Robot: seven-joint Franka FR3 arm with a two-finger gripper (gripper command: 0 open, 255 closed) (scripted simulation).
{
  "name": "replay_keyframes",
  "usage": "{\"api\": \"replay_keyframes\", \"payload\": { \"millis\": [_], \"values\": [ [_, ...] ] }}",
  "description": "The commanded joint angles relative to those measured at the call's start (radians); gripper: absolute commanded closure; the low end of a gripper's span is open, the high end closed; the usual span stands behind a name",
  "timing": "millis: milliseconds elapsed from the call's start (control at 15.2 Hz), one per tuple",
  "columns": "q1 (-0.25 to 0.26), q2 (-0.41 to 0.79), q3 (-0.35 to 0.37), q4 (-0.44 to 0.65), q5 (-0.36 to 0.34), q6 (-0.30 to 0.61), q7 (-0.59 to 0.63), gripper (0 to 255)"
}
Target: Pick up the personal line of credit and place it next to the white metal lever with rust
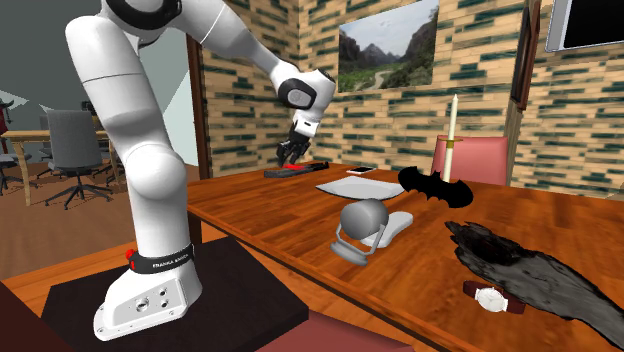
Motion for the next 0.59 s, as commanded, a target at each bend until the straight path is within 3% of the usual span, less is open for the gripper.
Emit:
{"api": "replay_keyframes", "payload": {
  "millis": [0,528],
  "values": [
    [0.023,0.045,0.028,0.050,0.018,0.020,0.039,255],
    [0.097,0.255,0.116,0.274,0.037,0.095,0.176,255]
  ]
}}
